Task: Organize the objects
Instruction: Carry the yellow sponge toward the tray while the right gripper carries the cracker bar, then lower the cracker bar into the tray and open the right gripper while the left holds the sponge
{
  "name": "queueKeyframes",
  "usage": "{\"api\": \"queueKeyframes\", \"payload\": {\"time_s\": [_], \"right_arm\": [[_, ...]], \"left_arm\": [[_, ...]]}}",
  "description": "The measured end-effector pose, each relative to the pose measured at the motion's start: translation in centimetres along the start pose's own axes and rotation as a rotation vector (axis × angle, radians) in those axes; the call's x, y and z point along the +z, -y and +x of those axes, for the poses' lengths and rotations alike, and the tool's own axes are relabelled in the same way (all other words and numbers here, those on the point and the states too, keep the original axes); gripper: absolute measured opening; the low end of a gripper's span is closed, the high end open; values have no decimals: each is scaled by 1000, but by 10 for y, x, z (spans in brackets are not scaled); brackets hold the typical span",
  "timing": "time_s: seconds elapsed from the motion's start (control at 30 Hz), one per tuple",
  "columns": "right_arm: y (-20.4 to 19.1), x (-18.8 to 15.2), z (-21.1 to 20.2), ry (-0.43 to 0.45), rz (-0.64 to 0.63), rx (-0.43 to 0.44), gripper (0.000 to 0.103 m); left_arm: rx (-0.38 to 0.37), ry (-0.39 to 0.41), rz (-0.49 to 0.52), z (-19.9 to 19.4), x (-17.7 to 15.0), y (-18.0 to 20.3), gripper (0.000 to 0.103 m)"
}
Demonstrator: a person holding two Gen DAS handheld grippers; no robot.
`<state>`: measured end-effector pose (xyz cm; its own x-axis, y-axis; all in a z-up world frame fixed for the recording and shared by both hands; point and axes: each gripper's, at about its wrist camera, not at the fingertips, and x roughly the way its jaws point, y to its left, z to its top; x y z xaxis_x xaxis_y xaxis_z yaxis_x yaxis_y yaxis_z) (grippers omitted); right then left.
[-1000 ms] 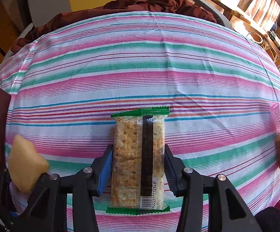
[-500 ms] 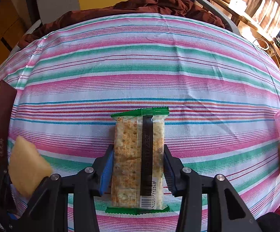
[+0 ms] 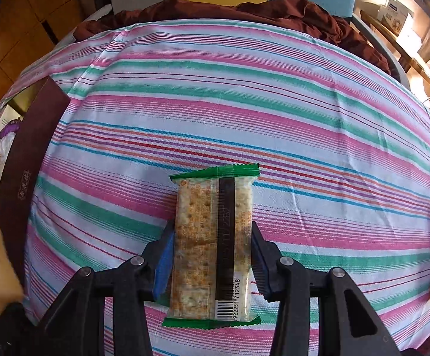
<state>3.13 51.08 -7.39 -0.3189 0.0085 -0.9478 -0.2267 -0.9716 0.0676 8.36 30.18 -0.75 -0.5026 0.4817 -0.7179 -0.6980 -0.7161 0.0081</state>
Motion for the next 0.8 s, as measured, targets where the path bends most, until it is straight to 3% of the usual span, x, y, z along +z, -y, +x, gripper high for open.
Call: {"api": "queueKeyframes", "payload": {"time_s": [0.23,0.47,0.7,0.8], "right_arm": [[-9,-2,4,7,-33,-48,46],[-22,-3,4,0,-18,-95,46],[-41,-7,-3,-19,50,-141,45],[-51,-10,-6,-14,72,-112,45]], "left_arm": [[108,34,-103,-31,8,-65,53],[233,21,-221,-37,-14,-135,53],[271,12,-301,-43,-35,-173,53],[277,14,-320,-46,-39,-182,53]]}}
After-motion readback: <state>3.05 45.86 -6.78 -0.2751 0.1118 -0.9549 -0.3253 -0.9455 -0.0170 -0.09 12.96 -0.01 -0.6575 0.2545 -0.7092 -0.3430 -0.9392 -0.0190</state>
